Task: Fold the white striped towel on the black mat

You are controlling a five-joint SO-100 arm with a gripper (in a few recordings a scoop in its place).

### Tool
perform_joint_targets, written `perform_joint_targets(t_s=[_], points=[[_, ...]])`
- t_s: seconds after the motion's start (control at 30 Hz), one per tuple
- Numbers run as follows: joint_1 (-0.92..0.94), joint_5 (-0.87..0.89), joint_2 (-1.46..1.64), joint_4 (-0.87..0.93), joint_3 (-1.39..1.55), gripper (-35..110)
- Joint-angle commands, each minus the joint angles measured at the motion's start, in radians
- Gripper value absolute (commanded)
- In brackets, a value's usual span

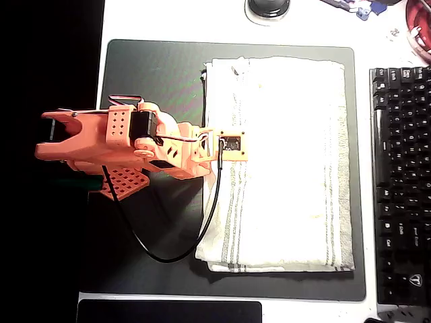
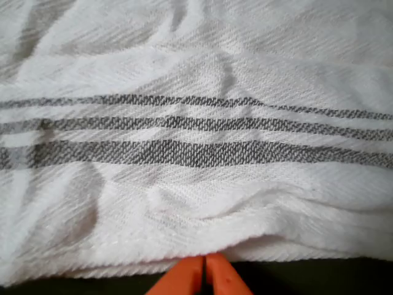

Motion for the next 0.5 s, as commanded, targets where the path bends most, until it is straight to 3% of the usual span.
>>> perform_joint_targets(t_s=[0.0,0.3,0.47], points=[[0.011,0.018,0.005,0.005,0.023,0],[0.006,0.046,0.015,0.006,0.021,0],[0.005,-0.037,0.014,0.018,0.021,0]])
